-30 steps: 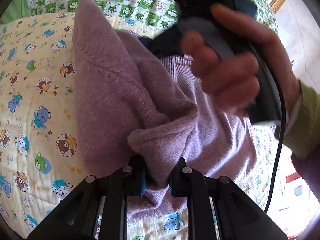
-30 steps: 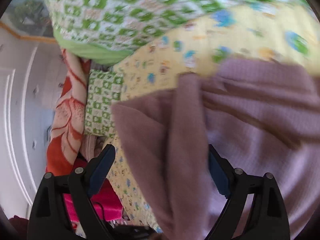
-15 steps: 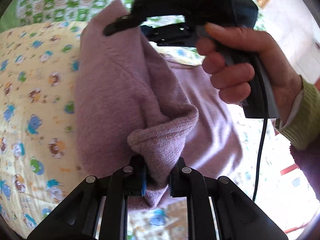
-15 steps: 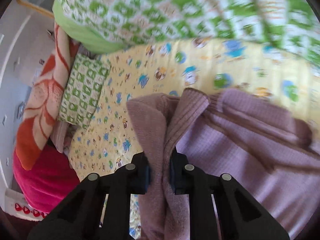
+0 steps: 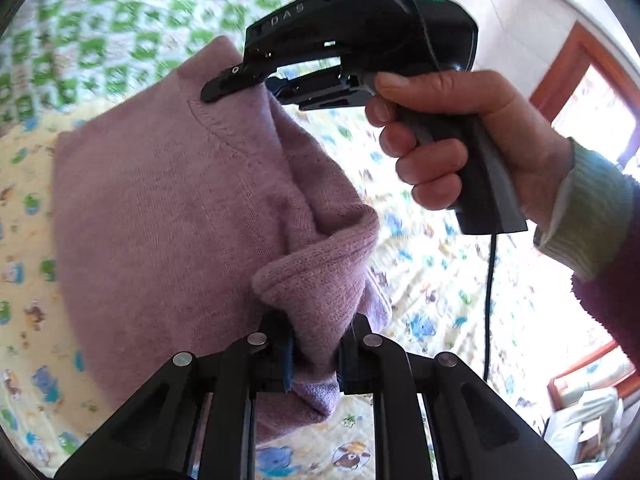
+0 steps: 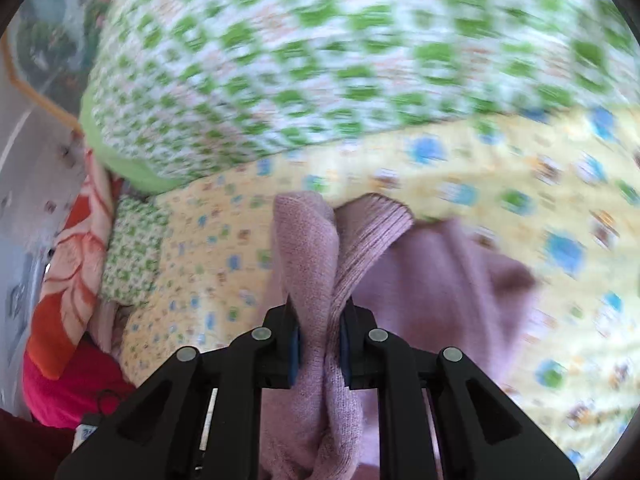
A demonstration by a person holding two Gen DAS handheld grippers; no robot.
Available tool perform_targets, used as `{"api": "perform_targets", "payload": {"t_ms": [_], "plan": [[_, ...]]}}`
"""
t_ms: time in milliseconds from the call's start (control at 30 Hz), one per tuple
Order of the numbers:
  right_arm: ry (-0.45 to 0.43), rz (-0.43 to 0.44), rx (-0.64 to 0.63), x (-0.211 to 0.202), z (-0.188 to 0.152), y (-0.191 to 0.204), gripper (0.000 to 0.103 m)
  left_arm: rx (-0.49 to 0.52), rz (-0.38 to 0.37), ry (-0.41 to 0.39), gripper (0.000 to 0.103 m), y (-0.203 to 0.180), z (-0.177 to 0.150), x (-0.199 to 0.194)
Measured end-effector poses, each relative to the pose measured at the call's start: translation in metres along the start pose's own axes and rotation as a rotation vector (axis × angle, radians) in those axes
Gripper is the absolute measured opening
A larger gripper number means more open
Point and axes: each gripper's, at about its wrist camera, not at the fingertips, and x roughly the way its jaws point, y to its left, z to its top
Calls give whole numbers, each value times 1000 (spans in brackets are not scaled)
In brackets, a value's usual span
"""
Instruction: Fold small clothes
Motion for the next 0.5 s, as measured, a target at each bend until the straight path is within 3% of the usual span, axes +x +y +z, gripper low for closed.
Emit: {"api": "perform_targets", "payload": {"t_ms": [167, 500], "plan": [[-23, -6, 80, -5, -17, -45, 17, -3, -11, 33, 14, -7, 4, 21], [-64, 24, 83, -8, -18, -65, 17, 2, -17, 54, 14, -14, 12, 36]]}}
